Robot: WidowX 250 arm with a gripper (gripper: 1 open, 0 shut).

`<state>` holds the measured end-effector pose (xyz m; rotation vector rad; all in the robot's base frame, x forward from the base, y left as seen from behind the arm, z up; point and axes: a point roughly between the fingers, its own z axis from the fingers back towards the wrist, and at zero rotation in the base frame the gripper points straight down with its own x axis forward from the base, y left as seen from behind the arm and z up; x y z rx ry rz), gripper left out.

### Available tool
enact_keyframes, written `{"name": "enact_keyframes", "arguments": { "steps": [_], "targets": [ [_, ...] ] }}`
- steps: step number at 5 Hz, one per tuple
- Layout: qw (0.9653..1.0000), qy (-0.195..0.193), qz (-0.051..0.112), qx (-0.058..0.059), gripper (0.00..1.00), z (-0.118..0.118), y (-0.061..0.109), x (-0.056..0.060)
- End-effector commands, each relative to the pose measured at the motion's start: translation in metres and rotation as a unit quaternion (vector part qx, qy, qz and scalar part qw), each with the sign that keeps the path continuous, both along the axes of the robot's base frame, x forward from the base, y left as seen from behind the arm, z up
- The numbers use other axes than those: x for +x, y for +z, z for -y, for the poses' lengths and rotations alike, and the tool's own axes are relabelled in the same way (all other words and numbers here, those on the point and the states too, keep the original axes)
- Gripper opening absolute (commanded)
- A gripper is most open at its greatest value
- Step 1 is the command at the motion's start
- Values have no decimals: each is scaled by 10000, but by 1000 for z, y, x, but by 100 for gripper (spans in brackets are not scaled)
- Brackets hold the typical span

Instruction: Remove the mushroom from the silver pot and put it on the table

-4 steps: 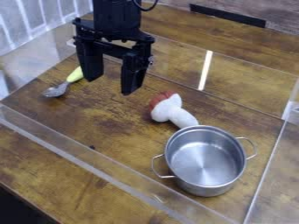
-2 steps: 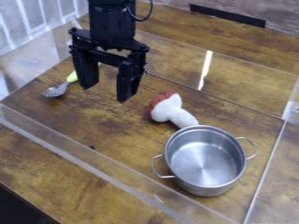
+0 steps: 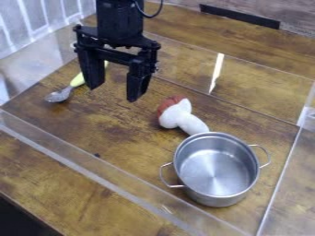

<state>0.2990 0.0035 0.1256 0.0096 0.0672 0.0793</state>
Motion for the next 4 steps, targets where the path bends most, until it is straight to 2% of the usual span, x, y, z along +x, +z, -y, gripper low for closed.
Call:
{"name": "enact_keyframes", "arguments": {
  "steps": [1,3,4],
  "targets": [
    [9995,65,296,27,100,1,12,11],
    [9981,-513,331,19,100,-13,16,7],
    [9991,-226,371,17,100,-16,19,6]
  ]
}}
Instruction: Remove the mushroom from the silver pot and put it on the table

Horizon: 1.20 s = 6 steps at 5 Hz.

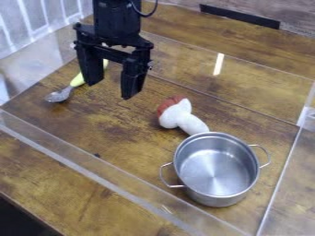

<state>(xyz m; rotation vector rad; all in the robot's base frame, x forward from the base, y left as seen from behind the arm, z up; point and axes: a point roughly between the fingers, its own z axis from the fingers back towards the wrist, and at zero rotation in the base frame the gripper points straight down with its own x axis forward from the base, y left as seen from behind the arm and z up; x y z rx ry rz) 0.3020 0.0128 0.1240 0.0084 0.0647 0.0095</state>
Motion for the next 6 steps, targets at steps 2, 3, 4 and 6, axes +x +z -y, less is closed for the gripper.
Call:
{"name": "enact_keyframes", "arguments": {
  "steps": [2,3,4,6],
  "targets": [
    [9994,125,306,52,100,-2,14,10],
    [9995,-97,281,62,100,3,9,16],
    [9996,-9,274,42,100,9,12,14],
    [9996,108,264,44,100,4,15,11]
  ]
}}
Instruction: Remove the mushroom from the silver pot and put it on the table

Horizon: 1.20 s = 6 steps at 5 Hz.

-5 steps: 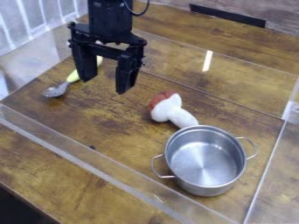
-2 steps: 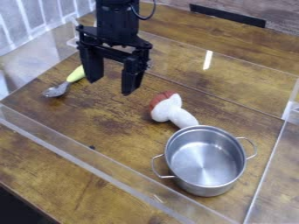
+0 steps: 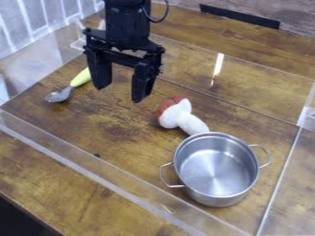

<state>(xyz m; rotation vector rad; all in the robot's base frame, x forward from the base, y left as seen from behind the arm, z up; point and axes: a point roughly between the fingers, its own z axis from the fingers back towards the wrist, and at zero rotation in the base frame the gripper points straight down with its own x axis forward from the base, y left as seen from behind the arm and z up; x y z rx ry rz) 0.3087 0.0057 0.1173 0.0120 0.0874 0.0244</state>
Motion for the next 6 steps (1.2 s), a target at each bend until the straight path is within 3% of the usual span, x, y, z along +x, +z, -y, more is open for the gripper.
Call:
{"name": "enact_keyframes", "arguments": {
  "steps": [1,2,4,5,6],
  "targets": [
    [9992,37,398,52,100,-12,23,2],
    [9991,84,399,59,100,-19,22,2],
    [9984,392,401,62,100,-4,26,2],
    [9979,509,385,79,0,2,25,-1],
    [9979,540,341,98,100,6,22,-2]
  ]
}}
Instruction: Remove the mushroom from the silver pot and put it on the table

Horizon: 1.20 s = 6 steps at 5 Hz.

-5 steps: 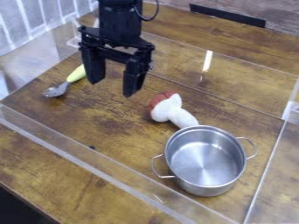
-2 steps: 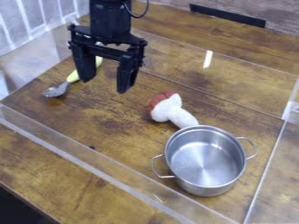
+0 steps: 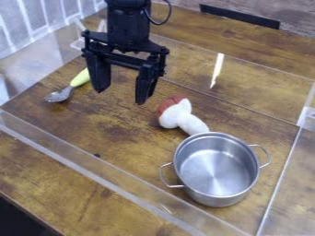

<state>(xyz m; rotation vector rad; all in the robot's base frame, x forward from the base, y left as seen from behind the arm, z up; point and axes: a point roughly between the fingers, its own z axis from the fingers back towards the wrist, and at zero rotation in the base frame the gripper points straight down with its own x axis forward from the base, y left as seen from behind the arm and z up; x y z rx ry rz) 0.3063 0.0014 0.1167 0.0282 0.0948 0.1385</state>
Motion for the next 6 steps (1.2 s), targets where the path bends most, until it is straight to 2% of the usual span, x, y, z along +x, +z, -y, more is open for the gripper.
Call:
{"name": "enact_keyframes", "arguments": {
  "steps": [1,2,3,4,5,6],
  "targets": [
    [9995,-219,212,-1,100,6,21,5],
    [10000,-38,62,-24,100,8,2,-7],
    [9979,-618,158,-98,100,29,-11,-1],
    [9930,-1142,241,-158,100,47,-18,11],
    [9906,-1301,401,-161,100,52,-16,24],
    [9918,-1186,455,-163,100,50,-20,27]
  ]
}}
